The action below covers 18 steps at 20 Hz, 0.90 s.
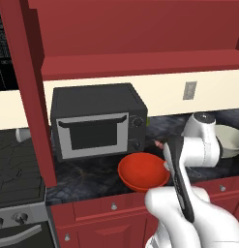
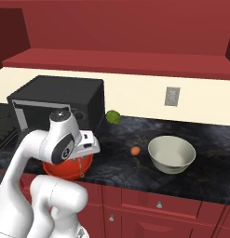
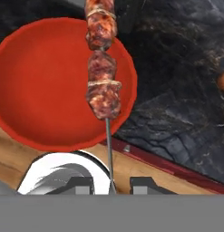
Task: Pick both bowls and place them on the counter. Then place the kebab skewer in one bowl and place the egg in the other bowl.
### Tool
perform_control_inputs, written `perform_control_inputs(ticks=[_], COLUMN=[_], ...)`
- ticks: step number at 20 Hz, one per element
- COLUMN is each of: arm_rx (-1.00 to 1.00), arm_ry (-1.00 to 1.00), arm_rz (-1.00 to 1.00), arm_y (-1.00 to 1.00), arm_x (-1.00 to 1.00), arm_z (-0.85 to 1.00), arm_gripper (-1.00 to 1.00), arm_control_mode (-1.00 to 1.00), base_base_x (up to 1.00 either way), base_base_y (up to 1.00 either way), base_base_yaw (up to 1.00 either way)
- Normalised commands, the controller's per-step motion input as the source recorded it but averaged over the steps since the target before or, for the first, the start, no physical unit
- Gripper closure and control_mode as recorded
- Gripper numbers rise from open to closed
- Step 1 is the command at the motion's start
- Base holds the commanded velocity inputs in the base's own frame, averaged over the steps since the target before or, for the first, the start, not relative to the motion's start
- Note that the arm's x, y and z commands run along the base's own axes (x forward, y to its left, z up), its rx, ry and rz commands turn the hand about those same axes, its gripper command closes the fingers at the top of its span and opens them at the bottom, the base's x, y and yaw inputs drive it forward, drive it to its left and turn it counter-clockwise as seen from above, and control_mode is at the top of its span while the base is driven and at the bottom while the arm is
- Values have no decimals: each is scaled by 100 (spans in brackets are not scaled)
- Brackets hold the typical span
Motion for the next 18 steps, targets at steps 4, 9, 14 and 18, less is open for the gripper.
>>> perform_control_inputs(ticks=[4,9,14,18], arm_rx=[-13,-4,0,0], arm_ry=[16,7,-2,4], arm_rz=[25,15,1,1], arm_y=[53,28,3,8], arm_x=[5,11,28,31], arm_z=[-6,-21,-19,-33], arm_gripper=[100,100,100,100], arm_control_mode=[-100,-100,-100,-100], base_base_x=[0,0,0,0], base_base_y=[0,0,0,0], base_base_yaw=[0,0,0,0])
